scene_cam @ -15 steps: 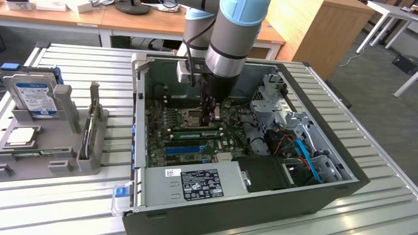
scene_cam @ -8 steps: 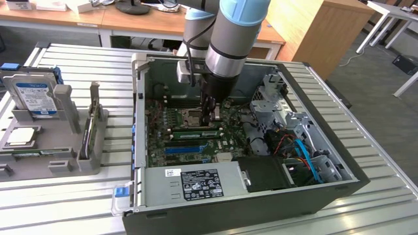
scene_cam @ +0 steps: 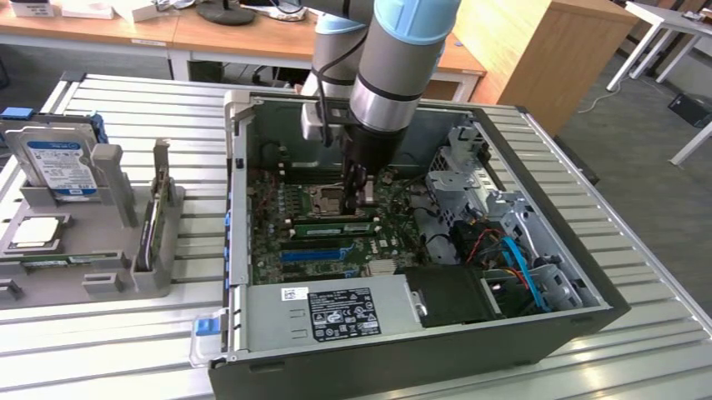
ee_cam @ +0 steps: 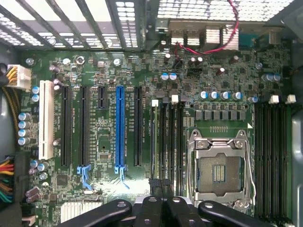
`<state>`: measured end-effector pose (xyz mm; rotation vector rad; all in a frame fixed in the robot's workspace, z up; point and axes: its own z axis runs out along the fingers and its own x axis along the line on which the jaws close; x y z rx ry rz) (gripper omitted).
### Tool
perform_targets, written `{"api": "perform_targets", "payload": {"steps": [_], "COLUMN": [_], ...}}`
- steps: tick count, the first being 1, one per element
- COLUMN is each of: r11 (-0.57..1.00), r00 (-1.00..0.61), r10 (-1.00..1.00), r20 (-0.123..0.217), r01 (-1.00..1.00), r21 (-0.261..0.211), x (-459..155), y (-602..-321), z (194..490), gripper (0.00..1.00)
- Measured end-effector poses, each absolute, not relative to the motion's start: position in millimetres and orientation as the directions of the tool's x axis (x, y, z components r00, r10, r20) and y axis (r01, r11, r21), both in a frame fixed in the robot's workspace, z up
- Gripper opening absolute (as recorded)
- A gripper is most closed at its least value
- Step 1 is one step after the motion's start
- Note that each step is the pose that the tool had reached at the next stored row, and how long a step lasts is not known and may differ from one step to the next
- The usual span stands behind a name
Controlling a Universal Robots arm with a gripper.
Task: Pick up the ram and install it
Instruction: 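Press down the ram until it locks into place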
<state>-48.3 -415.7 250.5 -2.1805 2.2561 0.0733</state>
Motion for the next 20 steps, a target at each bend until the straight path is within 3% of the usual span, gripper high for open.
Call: {"api": "perform_targets", "payload": {"steps": [20], "r11": [0.314], "r00": [-0.315], "r10": [-0.949], "r20": [-0.035], "r01": [-0.949], "r21": [0.031], "x": [-48.5], "y": [-415.7], "z": [250.4], "gripper": [0.11]}}
